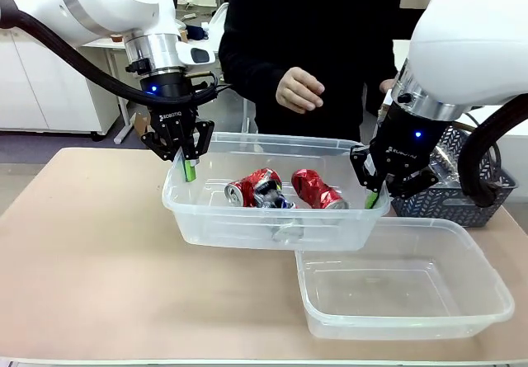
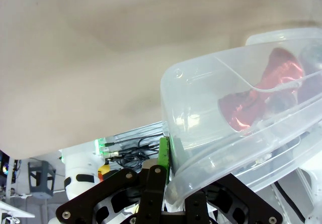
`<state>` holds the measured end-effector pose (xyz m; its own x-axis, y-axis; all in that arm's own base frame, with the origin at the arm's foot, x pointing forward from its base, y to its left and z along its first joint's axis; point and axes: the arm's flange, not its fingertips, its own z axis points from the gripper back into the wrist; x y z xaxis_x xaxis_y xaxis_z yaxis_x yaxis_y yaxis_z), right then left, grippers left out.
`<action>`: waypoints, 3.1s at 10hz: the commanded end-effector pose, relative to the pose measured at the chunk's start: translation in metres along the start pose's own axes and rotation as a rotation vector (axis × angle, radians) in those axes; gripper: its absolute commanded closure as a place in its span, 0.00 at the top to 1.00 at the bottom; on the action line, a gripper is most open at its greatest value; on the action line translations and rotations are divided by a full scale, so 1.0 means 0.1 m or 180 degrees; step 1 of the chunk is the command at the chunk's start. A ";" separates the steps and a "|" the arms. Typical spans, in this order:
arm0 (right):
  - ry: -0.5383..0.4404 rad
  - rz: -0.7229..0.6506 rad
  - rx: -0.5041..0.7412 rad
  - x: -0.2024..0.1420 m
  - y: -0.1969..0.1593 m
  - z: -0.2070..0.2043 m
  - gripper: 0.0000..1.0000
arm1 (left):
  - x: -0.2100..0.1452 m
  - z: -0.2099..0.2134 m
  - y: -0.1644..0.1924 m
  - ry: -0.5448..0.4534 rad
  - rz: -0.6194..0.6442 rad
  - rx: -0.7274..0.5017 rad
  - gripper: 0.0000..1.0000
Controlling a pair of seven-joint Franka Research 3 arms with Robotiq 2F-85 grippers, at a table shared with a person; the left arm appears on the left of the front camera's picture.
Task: Sort the waste into each basket.
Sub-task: Offer the picked Organizing box to the human, then release the Organizing box you were holding.
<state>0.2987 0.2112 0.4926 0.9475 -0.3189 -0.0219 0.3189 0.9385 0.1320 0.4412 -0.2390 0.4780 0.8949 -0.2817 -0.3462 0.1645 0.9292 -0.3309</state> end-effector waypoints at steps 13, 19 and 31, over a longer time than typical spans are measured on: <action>0.0145 0.0175 -0.0035 1.33 0.66 0.40 0.04 | 0.94 1.13 -0.09 -0.0345 0.0139 0.0047 0.05; 0.0341 0.0211 0.0208 2.10 0.80 0.12 0.04 | 1.78 1.42 0.39 -0.0080 0.0316 -0.0406 0.05; 0.0306 0.0211 0.0088 2.12 0.88 0.19 0.04 | 1.68 1.20 0.48 -0.0141 0.0217 -0.0040 0.05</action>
<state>0.5271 0.2245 0.5183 0.9649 -0.2397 -0.1072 0.2549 0.9531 0.1635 0.6490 -0.2132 0.5078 0.9209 -0.2061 -0.3309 0.0970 0.9433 -0.3175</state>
